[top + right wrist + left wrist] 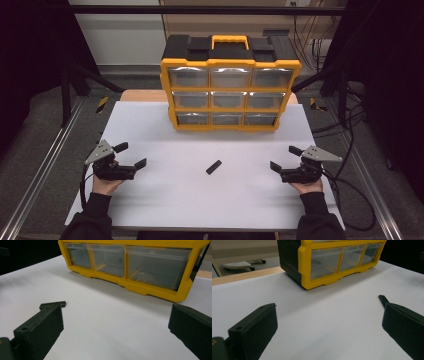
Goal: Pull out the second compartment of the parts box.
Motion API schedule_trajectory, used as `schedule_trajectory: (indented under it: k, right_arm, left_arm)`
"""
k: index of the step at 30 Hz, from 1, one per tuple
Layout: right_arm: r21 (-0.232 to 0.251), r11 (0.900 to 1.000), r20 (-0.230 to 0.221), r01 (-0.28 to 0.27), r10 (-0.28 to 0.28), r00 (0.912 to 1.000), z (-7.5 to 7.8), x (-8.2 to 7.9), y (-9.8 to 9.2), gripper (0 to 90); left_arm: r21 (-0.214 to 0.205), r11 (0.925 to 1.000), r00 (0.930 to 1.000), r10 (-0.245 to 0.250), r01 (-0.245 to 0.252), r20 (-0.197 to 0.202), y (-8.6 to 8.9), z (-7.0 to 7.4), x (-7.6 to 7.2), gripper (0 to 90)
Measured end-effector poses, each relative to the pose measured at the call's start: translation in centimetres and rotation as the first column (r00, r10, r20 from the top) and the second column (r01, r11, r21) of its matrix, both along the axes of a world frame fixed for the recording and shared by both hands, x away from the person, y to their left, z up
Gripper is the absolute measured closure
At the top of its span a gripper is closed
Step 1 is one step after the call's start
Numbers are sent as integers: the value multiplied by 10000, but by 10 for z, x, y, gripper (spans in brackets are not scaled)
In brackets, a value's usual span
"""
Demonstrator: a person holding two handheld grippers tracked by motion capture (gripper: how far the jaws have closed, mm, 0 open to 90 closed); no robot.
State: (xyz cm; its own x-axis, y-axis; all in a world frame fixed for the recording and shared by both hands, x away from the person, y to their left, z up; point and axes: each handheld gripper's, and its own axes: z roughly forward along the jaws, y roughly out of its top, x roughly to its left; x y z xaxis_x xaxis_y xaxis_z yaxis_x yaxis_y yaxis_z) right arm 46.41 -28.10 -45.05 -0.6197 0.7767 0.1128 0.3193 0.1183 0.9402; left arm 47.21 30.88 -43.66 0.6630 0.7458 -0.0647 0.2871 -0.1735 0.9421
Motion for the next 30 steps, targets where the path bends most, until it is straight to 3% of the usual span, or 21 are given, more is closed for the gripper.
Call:
schedule_trajectory:
  k: [11, 30]
  right_arm:
    - [17, 10000, 11, 15, -15, 10000, -1, 0, -2, 2]
    - [9, 10000, 17, -59, 59, 10000, -1, -2, -2, 2]
  left_arm:
    - [329, 9994, 10000, -64, 66, -44, -7, 0, 0, 0]
    - [474, 9989, 10000, -65, 67, -37, -19, 13, 0, 0]
